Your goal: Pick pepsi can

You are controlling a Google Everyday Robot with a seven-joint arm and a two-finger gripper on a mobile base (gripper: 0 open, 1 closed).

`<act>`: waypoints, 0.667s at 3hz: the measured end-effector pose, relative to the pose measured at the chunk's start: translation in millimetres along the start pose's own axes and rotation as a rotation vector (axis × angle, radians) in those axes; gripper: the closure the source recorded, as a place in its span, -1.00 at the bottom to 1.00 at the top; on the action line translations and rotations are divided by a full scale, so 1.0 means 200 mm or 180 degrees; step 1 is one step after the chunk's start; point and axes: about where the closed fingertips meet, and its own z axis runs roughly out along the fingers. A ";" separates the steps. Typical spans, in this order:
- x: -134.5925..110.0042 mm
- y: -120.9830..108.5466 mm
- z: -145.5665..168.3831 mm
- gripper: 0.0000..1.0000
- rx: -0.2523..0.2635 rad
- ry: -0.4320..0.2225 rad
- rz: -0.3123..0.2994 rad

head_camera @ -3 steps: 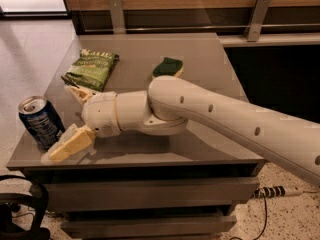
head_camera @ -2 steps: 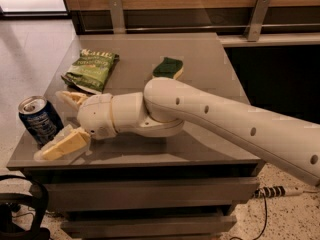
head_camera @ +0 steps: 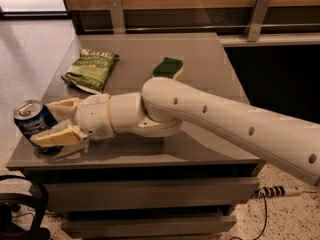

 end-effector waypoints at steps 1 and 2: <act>-0.01 0.01 0.01 1.00 -0.0020 -0.0002 -0.0008; -0.02 0.01 0.01 1.00 -0.0030 -0.0010 -0.0022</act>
Offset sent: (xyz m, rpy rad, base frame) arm -0.0014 0.0015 0.0005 0.0000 -0.0009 0.0036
